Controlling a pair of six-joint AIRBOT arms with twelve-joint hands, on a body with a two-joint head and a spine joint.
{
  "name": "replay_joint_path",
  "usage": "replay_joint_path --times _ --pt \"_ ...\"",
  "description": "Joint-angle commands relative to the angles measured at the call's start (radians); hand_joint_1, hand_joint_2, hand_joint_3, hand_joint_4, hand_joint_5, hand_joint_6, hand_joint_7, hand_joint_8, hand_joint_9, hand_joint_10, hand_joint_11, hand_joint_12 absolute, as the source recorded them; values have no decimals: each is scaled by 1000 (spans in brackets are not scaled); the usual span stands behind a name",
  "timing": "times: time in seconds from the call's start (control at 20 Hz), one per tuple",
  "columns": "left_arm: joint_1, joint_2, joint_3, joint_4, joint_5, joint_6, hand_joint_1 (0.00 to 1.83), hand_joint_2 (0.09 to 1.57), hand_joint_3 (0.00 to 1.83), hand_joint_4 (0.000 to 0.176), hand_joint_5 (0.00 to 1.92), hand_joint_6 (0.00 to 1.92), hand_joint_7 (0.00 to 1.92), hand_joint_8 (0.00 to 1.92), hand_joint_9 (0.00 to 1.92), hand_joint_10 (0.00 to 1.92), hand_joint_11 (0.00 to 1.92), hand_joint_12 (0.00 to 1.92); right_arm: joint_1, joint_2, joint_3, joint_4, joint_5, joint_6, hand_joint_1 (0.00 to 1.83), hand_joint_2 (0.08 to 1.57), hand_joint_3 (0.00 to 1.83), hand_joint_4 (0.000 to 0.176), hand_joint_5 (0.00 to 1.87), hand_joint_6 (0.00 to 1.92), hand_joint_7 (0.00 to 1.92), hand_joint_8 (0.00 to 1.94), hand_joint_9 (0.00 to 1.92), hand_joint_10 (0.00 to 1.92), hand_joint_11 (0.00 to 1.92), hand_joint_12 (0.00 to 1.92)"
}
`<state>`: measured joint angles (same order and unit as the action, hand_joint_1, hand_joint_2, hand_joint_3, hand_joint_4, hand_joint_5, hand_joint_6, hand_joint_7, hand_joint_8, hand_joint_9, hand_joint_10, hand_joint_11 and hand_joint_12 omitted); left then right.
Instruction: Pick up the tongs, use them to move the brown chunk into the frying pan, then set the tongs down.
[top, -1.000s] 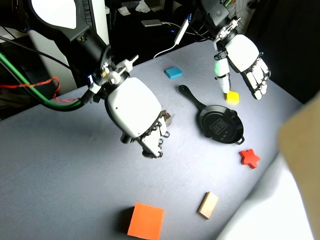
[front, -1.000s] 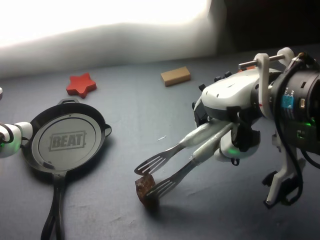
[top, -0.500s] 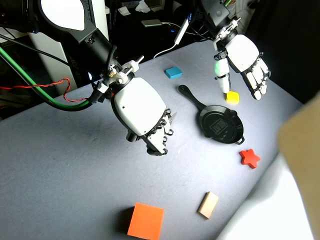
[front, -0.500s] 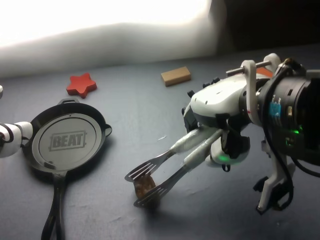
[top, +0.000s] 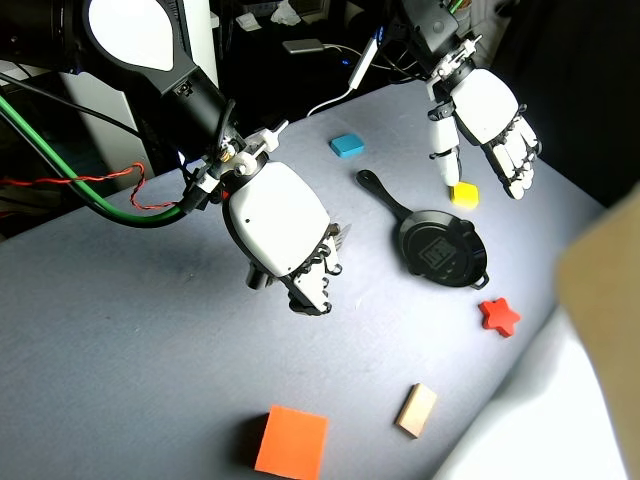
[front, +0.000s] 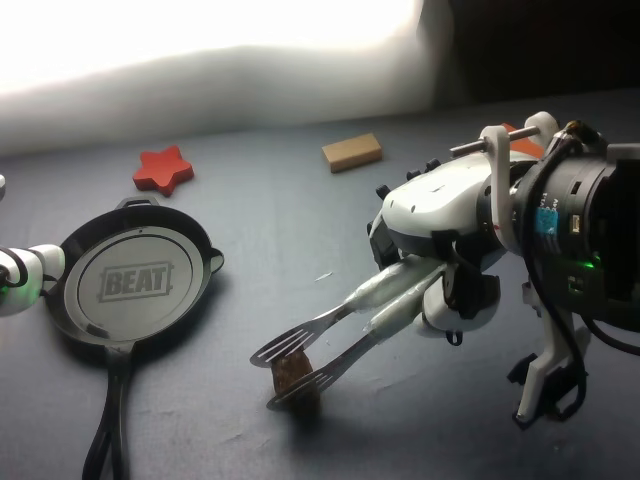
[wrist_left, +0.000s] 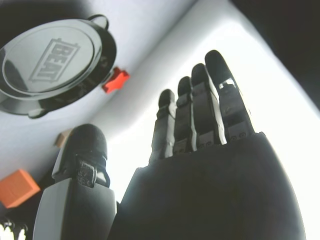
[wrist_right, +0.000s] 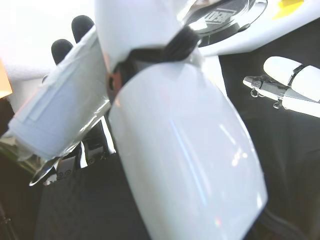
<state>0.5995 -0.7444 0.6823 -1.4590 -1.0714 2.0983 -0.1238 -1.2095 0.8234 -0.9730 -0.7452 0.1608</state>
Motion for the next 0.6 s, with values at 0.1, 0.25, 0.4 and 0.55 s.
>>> replay_joint_path --times 0.1,0.25,0.4,0.55 --pt "-4 8 -1 63 -80 7 88 1348 0 40 129 2 144 1 186 3 0 896 6 5 1 -55 30 -3 1054 1293 0 0 644 1471 670 699 491 1032 75 1624" --pt "-4 8 -1 63 -80 8 54 1353 3 37 136 2 135 1 180 0 0 841 13 6 1 -55 30 -3 1067 1276 1 0 676 1424 747 636 540 1031 93 1641" --pt "-4 8 0 63 -80 9 61 1360 3 44 121 0 141 1 181 0 0 846 21 7 1 -55 31 -3 1131 1264 0 13 663 1462 762 1337 561 1090 93 1693" --pt "-4 8 -1 63 -80 9 57 1358 2 38 128 4 140 1 185 2 0 843 28 6 1 -55 32 -3 1133 1262 0 20 683 1435 755 1353 564 1108 90 1702"
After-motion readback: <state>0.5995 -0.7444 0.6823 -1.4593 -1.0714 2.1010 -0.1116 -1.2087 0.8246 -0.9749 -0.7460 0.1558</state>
